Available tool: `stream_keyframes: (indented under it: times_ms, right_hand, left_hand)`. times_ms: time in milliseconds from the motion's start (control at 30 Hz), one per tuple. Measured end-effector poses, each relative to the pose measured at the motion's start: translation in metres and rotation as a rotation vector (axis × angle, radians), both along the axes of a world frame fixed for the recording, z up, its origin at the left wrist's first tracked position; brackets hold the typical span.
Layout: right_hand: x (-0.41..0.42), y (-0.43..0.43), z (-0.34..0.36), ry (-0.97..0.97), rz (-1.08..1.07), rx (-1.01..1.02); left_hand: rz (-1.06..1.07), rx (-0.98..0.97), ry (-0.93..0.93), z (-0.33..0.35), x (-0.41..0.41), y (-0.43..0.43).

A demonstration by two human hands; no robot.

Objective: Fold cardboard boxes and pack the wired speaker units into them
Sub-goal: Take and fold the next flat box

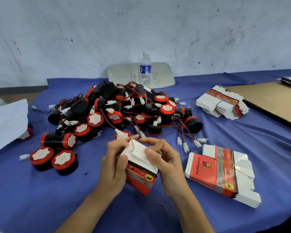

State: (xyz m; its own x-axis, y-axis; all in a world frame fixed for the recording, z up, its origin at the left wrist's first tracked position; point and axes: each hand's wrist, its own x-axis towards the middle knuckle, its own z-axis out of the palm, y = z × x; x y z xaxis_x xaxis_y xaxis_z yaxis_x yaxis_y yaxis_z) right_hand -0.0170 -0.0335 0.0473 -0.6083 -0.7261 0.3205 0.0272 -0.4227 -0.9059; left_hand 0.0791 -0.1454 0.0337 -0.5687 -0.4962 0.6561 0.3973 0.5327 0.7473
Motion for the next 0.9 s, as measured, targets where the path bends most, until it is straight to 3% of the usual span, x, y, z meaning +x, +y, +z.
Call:
stream_keyframes:
  times_ms: [67,267,567,800,900]
  right_hand:
    - [-0.002,0.001,-0.001,-0.074,0.134,0.037]
    - [-0.004,0.004,-0.002,-0.081,0.306,0.226]
    - [0.000,0.001,-0.003,-0.060,0.216,0.197]
    - [-0.004,0.003,-0.001,-0.291,0.318,0.037]
    - [-0.003,0.002,0.002,-0.414,0.217,-0.105]
  left_hand:
    - [-0.059,0.078,0.045,-0.002,0.000,0.000]
    - [0.104,-0.065,-0.033,0.001,0.001,-0.008]
    - [0.121,-0.134,-0.096,0.000,0.000,-0.007]
    - [0.167,-0.142,-0.097,0.002,0.001,-0.012]
    - [0.436,-0.289,-0.213,0.008,0.004,-0.025]
